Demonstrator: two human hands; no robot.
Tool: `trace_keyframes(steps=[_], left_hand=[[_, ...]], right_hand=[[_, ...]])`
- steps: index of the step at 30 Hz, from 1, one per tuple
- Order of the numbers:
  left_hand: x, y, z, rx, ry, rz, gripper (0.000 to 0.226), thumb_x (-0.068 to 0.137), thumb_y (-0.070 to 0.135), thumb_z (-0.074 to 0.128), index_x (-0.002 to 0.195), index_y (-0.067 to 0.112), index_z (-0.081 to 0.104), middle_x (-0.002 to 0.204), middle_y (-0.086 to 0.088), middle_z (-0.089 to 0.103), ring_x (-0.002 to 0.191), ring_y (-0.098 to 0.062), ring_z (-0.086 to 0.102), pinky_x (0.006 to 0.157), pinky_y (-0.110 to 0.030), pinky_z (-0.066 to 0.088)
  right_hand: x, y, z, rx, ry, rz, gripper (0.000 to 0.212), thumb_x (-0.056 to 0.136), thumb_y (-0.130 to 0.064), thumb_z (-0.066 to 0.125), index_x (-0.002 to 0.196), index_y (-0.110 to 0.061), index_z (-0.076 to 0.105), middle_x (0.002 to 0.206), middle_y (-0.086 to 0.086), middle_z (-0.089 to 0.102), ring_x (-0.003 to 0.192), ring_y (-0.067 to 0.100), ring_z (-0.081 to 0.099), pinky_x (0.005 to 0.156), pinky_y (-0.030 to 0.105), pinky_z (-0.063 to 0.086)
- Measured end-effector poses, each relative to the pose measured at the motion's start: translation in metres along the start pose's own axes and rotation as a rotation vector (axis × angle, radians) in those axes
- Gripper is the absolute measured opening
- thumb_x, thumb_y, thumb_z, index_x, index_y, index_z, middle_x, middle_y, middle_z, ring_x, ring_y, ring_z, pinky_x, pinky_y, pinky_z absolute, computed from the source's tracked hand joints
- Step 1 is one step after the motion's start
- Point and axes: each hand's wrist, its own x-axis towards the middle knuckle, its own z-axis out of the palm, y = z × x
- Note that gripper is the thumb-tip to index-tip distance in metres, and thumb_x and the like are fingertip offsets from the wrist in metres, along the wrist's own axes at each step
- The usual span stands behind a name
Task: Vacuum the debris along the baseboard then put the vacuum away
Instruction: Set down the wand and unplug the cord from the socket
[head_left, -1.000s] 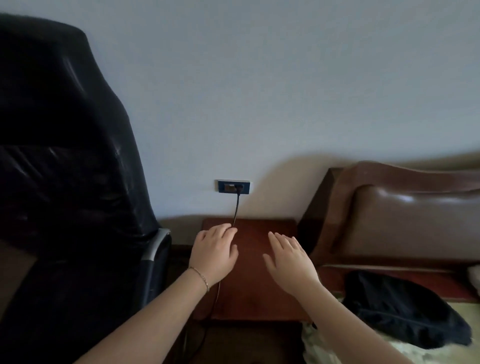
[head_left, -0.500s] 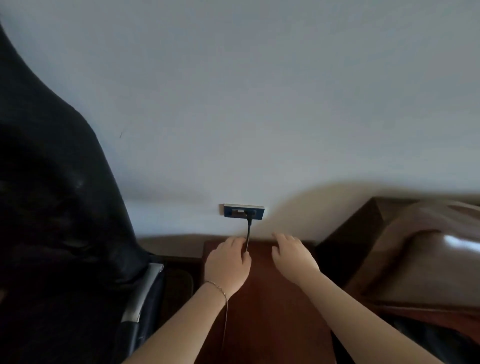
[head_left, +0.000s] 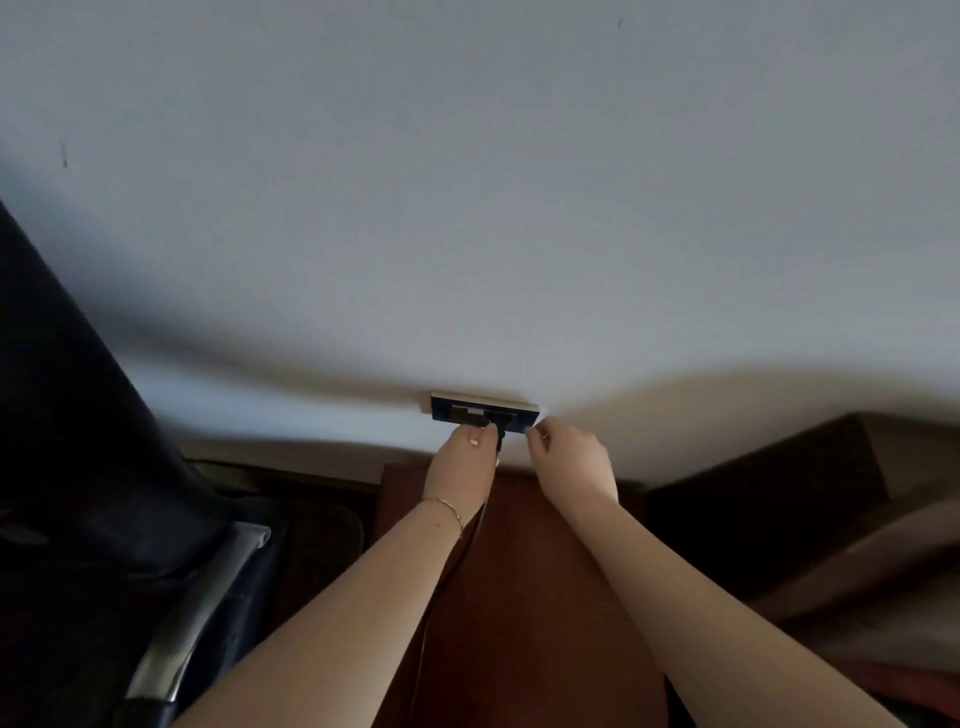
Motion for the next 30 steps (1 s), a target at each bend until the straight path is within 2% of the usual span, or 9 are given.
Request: trace_keyframes(steps=[3, 5, 7, 8, 11, 17, 20, 24, 30], left_hand=[[0.01, -0.001, 0.01, -0.209, -0.042, -0.086, 0.027, 0.097, 0.028, 0.038, 0.082, 0.011, 0.053, 0.061, -0.005, 0.052, 0.054, -0.022, 0.049, 0.059, -0.029, 0.04], [0.015, 0.0, 0.017, -0.235, -0.056, -0.088, 0.03, 0.099, 0.026, 0.036, 0.094, 0.004, 0.056, 0.063, -0.013, 0.049, 0.058, -0.033, 0.045, 0.056, -0.03, 0.034], [0.017, 0.001, 0.023, -0.273, -0.028, -0.079, 0.034, 0.1, 0.025, 0.034, 0.103, 0.001, 0.058, 0.078, -0.03, 0.055, 0.07, -0.048, 0.047, 0.06, -0.036, 0.034], [0.017, 0.002, 0.025, -0.318, -0.02, -0.088, 0.034, 0.1, 0.025, 0.033, 0.101, 0.002, 0.057, 0.077, -0.028, 0.056, 0.066, -0.047, 0.048, 0.058, -0.037, 0.037], [0.019, 0.0, 0.028, -0.384, -0.024, -0.116, 0.035, 0.1, 0.028, 0.03, 0.077, 0.01, 0.049, 0.059, -0.003, 0.041, 0.048, -0.018, 0.034, 0.047, -0.03, 0.025], [0.016, -0.005, 0.037, -0.309, 0.086, -0.044, 0.036, 0.099, 0.028, 0.03, 0.067, 0.019, 0.044, 0.068, -0.002, 0.048, 0.073, -0.025, 0.046, 0.069, -0.033, 0.033], [0.014, -0.005, 0.038, -0.319, 0.104, -0.043, 0.036, 0.099, 0.028, 0.031, 0.067, 0.019, 0.044, 0.066, 0.0, 0.047, 0.079, -0.038, 0.05, 0.069, -0.032, 0.033], [0.009, -0.003, 0.038, -0.311, 0.124, -0.052, 0.034, 0.1, 0.027, 0.031, 0.075, 0.012, 0.048, 0.073, -0.001, 0.05, 0.079, -0.026, 0.047, 0.071, -0.03, 0.033], [0.006, -0.001, 0.039, -0.316, 0.143, -0.06, 0.033, 0.101, 0.027, 0.03, 0.086, 0.008, 0.052, 0.096, -0.019, 0.062, 0.095, -0.032, 0.056, 0.074, -0.032, 0.036]], right_hand=[[0.009, 0.003, 0.01, 0.017, 0.038, -0.041, 0.033, 0.099, -0.035, 0.043, 0.103, -0.011, 0.066, 0.097, 0.016, 0.07, 0.093, 0.037, 0.062, 0.065, 0.033, 0.036], [0.014, 0.002, 0.013, 0.027, 0.078, -0.055, 0.034, 0.099, -0.034, 0.044, 0.1, -0.009, 0.067, 0.093, 0.017, 0.071, 0.09, 0.038, 0.062, 0.063, 0.032, 0.032], [0.017, 0.0, 0.015, 0.035, 0.107, -0.053, 0.036, 0.099, -0.033, 0.044, 0.094, -0.006, 0.068, 0.09, 0.019, 0.07, 0.087, 0.039, 0.061, 0.062, 0.032, 0.031], [0.017, 0.0, 0.016, 0.033, 0.118, -0.055, 0.037, 0.099, -0.032, 0.044, 0.092, -0.004, 0.068, 0.088, 0.02, 0.07, 0.086, 0.039, 0.061, 0.062, 0.033, 0.031], [0.016, -0.003, 0.02, 0.019, 0.141, -0.055, 0.038, 0.1, -0.03, 0.04, 0.089, -0.004, 0.066, 0.085, 0.019, 0.069, 0.084, 0.038, 0.061, 0.063, 0.034, 0.031], [0.017, -0.006, 0.025, 0.023, 0.153, -0.025, 0.038, 0.102, -0.026, 0.037, 0.089, -0.003, 0.064, 0.085, 0.018, 0.068, 0.081, 0.036, 0.059, 0.062, 0.032, 0.029], [0.018, -0.005, 0.022, 0.015, 0.143, -0.046, 0.039, 0.102, -0.026, 0.038, 0.087, -0.002, 0.064, 0.085, 0.019, 0.068, 0.08, 0.036, 0.057, 0.063, 0.032, 0.03], [0.018, -0.004, 0.023, 0.013, 0.146, -0.039, 0.039, 0.101, -0.027, 0.039, 0.087, -0.002, 0.064, 0.084, 0.019, 0.068, 0.075, 0.034, 0.053, 0.063, 0.032, 0.029], [0.018, -0.004, 0.023, 0.015, 0.146, -0.049, 0.038, 0.101, -0.028, 0.039, 0.091, -0.002, 0.065, 0.087, 0.019, 0.068, 0.086, 0.037, 0.059, 0.063, 0.033, 0.029]])
